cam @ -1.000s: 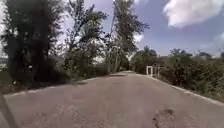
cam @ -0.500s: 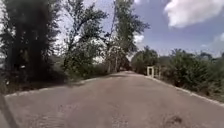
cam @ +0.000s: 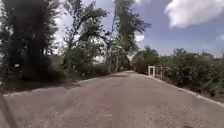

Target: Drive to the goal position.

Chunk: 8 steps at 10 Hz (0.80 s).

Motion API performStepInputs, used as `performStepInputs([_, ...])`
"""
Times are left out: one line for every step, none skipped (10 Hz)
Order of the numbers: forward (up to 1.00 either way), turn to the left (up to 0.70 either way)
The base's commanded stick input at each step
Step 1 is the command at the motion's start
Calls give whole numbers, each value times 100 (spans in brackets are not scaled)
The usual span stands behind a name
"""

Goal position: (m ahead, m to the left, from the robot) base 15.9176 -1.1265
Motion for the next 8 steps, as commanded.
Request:
performStepInputs([50, 0])
performStepInputs([50, 0])
performStepInputs([50, 0])
performStepInputs([50, 0])
performStepInputs([50, 0])
performStepInputs([50, 0])
performStepInputs([50, 0])
performStepInputs([50, 0])
